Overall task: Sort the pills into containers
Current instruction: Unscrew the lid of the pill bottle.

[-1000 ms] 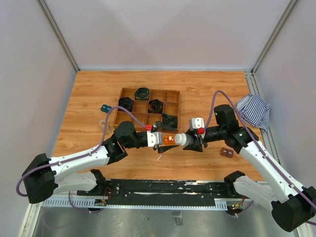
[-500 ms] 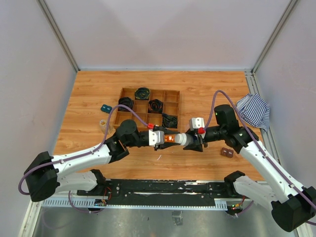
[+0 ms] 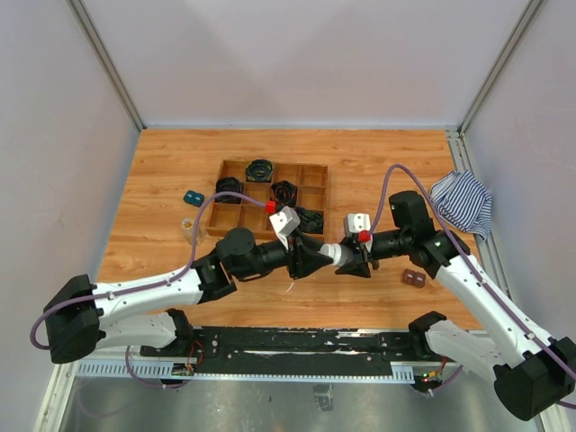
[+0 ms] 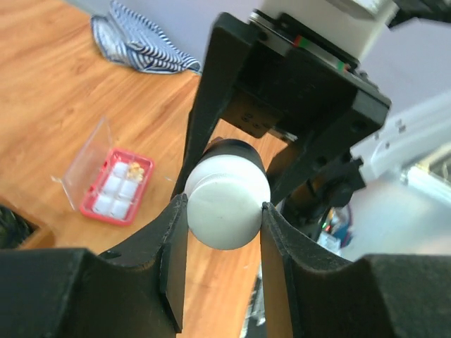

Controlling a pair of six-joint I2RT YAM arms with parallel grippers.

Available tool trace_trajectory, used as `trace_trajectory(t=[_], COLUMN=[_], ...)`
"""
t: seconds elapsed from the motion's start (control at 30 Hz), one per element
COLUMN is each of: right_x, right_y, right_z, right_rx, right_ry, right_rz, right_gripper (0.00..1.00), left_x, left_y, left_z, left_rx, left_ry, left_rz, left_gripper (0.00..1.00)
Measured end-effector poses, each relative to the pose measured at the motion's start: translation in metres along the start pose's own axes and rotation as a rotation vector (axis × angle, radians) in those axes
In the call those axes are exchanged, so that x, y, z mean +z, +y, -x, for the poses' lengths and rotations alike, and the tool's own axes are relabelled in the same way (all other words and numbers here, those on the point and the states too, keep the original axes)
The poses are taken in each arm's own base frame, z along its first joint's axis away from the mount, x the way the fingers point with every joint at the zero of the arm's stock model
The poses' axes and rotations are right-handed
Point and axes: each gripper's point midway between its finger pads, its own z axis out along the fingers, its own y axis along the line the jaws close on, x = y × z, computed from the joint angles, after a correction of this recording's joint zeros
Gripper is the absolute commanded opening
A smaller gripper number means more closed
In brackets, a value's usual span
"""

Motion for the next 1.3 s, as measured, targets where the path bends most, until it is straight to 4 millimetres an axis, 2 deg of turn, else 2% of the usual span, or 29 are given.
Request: trace_trajectory(t=[0.07,0.1,0.17,0.23,0.33,0.43,0.53,0.67,0.77,0.93,1.0,1.1,1.2,1.3], right_x=[0.0,0.0,0.001,0.001,0.001,0.001,0.001,0.002,0.002,0.002,0.002,0.002,0.002,0.003], right_y=[0.002,0.003,0.003,0.003,0.002,0.001,0.001,0.001,0.001,0.002,0.003,0.004,0.004,0.005], right_z=[-0.002,-0.003,-0.003,-0.003,-0.002,-0.001,0.0,0.0,0.0,0.001,0.002,0.003,0.004,0.005], right_rx=[0.015,0.02,0.024,0.021,0.016,0.011,0.007,0.007,0.007,0.007,0.005,-0.005,-0.015,-0.019], right_ry=[0.006,0.008,0.008,0.006,0.001,-0.003,-0.005,-0.006,-0.006,-0.013,-0.016,-0.024,-0.029,-0.033], right_rz=[0.007,0.01,0.013,0.013,0.014,0.013,0.011,0.012,0.013,0.019,0.023,0.032,0.037,0.041], right_gripper=[0.01,0.0,0.01,0.01,0.01,0.01,0.01,0.01,0.01,0.0,0.01,0.01,0.01,0.0], left_x=[0.0,0.0,0.0,-0.001,-0.001,-0.001,-0.008,-0.023,-0.037,-0.055,-0.057,-0.054,-0.048,-0.041], left_y=[-0.001,-0.001,-0.002,-0.001,-0.003,-0.009,-0.012,-0.011,-0.01,-0.012,-0.015,-0.014,0.001,0.006], left_z=[-0.002,-0.002,-0.002,-0.001,0.002,0.008,0.014,0.01,0.004,0.003,0.003,0.003,0.004,0.005], left_rx=[-0.103,-0.14,-0.212,-0.264,-0.308,-0.32,-0.303,-0.215,-0.082,0.26,0.41,0.532,0.581,0.6], left_ry=[-0.019,-0.027,-0.045,-0.057,-0.073,-0.091,-0.116,-0.122,-0.111,-0.115,-0.118,-0.115,-0.092,-0.077], left_rz=[0.078,0.103,0.147,0.174,0.177,0.158,0.145,0.14,0.125,0.065,0.023,-0.042,-0.07,-0.095], left_gripper=[0.01,0.1,0.39,0.61,0.81,0.95,0.99,0.99,0.99,0.99,0.99,0.99,0.99,0.99])
